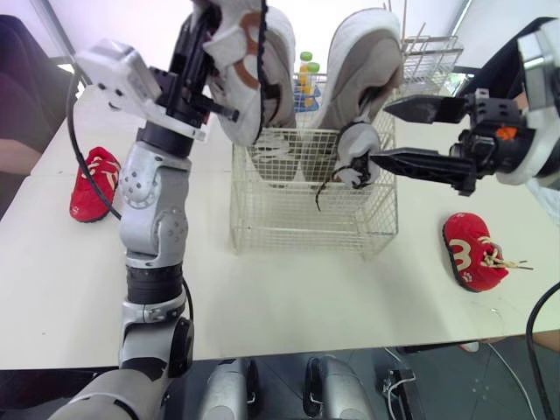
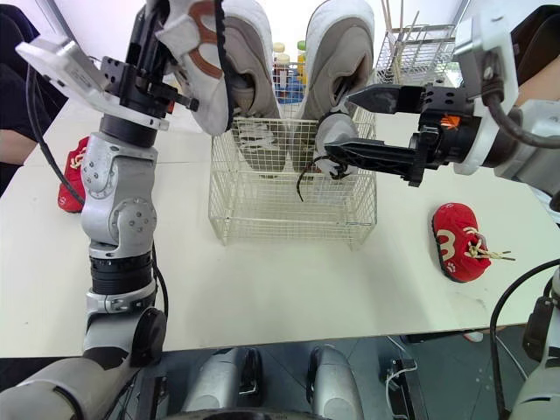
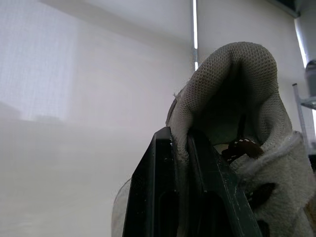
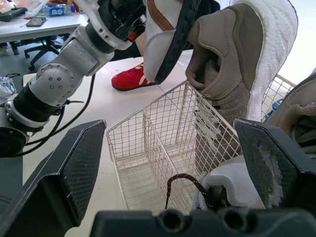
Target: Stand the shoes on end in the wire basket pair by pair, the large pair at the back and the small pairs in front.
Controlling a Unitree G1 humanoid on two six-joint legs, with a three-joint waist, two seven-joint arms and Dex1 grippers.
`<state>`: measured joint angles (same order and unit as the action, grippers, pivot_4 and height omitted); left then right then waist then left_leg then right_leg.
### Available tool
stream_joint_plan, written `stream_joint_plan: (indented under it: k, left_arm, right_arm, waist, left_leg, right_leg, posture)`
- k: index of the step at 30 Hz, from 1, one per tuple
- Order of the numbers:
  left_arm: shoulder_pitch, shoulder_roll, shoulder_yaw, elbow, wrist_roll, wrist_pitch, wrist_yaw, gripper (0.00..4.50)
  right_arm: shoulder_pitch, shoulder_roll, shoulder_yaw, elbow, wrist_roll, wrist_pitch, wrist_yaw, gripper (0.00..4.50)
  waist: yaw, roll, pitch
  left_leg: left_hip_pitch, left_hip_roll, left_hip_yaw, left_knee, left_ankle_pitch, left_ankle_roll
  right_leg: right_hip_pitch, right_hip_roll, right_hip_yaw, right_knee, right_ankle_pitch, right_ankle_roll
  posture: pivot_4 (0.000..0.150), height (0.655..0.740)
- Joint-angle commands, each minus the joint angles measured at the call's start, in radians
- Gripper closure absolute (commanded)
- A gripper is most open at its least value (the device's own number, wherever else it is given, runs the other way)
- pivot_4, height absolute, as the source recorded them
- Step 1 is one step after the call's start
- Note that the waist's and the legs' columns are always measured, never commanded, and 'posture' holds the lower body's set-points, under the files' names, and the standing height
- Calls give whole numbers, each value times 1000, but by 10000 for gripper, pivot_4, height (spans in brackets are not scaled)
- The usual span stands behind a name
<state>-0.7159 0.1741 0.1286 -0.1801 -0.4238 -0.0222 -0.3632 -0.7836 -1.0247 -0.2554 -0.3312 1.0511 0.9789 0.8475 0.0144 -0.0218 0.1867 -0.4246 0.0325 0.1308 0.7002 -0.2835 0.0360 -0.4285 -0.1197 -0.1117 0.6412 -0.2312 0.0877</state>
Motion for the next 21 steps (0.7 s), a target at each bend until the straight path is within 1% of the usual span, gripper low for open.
stream_joint_plan:
  k: [1,3,7,11,15,18,21]
  left_arm:
    - [44,-14,-47,11,67,-75,-16,44653]
    - [77,-33,-58,48,97,-122,-13,44653]
    - [119,-70,-74,159,182,-274,-1,44653]
    - [122,-100,-92,314,311,-494,32,44653]
    - [109,-114,-102,477,427,-680,105,44653]
    - [105,-120,-118,545,476,-767,138,44653]
    - [113,-121,-130,571,525,-817,171,44653]
  right_arm:
    - [-24,-1,-22,-18,15,-7,1,0]
    - [-26,0,-21,-20,17,-6,-3,0]
    - [-30,1,-19,-24,25,-1,-9,0]
    - [-31,-6,-21,-25,34,6,-8,0]
    - [-25,-16,-30,-31,43,14,-7,0]
    - [-20,-20,-37,-39,51,20,-11,0]
    - [-27,-22,-36,-39,58,25,-18,0]
  waist:
    - [0,0,0]
    - [1,0,0]
    - [1,0,0]
    - [3,1,-1]
    - [3,2,-2]
    - [4,2,-2]
    - [3,2,-2]
  left_leg:
    - [0,0,0,0,0,0]
    - [0,0,0,0,-1,1]
    - [0,0,0,0,-4,6]
    - [0,0,0,0,-4,8]
    - [0,0,0,0,-5,9]
    - [0,0,0,0,-6,11]
    - [-1,0,1,0,-6,12]
  right_leg:
    - [0,0,0,0,0,0]
    - [0,0,0,0,0,0]
    - [1,0,0,-1,1,0]
    - [2,0,-1,-4,2,-1]
    - [3,-1,-1,-8,6,0]
    - [4,-2,-2,-11,7,0]
    - [4,-3,-2,-12,8,0]
  posture:
    - [1500,7400]
    - [1500,7400]
    - [1500,7400]
    - [1500,7400]
    - [1500,7400]
    - [1500,7400]
    - [1500,7400]
